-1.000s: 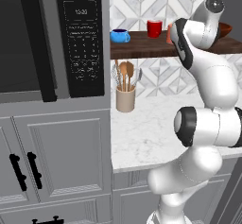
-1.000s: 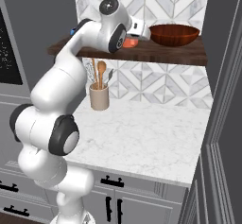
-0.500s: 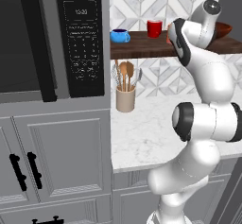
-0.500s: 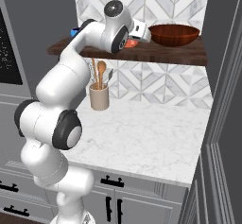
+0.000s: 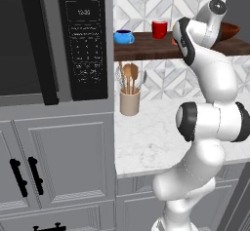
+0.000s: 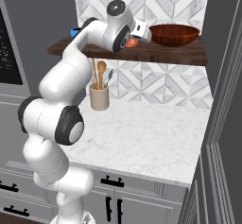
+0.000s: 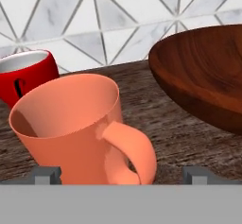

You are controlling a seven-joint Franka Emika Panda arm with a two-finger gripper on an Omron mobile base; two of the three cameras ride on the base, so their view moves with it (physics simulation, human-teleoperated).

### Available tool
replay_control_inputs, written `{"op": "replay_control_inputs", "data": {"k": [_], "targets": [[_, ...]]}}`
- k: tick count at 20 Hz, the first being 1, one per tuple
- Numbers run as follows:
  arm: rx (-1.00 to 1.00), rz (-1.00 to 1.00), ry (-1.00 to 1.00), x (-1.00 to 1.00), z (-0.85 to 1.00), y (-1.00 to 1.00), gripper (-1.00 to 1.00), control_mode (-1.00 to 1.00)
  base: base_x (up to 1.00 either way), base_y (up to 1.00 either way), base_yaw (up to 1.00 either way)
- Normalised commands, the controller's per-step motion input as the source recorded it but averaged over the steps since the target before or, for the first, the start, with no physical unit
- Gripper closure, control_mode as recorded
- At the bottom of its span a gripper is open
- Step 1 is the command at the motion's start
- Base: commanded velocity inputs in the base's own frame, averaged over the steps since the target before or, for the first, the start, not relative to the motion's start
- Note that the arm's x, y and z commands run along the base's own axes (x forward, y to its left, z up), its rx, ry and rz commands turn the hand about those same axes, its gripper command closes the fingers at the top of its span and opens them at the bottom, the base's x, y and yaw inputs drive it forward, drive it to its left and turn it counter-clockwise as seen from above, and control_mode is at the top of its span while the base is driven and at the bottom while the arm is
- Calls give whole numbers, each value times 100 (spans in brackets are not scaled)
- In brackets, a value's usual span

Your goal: Gather all objects into one cabinet and sort the glasses and bowls to opposite sides.

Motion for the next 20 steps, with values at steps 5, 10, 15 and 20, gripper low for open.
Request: {"op": "replay_control_inputs", "data": {"k": [5,10,15,20], "targets": [[0,0,0,19,-2,0,-100,-100,0,0,0],[0,1,0,2,-5,0,-100,-100,0,0,0],[0,3,0,0,-6,0,100,-100,0,0,0],[1,3,0,0,-7,0,100,-100,0,0,0]]}}
